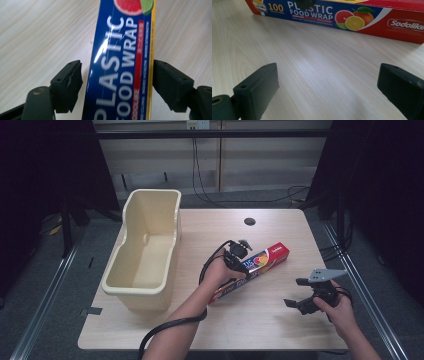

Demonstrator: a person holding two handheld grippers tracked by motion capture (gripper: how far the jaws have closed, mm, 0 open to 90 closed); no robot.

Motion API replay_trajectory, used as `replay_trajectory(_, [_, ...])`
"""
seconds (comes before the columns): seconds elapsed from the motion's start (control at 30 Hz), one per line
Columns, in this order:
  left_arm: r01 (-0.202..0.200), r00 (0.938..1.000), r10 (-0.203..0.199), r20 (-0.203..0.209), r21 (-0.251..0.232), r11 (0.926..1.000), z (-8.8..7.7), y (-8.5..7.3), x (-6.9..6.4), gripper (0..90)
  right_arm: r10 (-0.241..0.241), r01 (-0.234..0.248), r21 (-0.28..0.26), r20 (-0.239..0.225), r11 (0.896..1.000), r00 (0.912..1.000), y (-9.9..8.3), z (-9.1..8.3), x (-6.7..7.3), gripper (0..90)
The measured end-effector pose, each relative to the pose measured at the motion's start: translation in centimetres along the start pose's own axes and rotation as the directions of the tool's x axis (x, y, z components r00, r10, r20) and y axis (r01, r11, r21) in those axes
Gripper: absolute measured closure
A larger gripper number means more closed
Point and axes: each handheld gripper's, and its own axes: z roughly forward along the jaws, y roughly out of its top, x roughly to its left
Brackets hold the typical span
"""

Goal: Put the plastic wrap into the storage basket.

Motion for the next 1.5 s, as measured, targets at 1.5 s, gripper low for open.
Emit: replay_trajectory(1.5, [0.199,0.9797,-0.190,-0.064,0.200,0.9594,-10.0,2.1,1.4,40.3,-0.003,0.003,-0.014,-0.001,1.000,1.0000,0.1,-0.4,0.0,3.4])
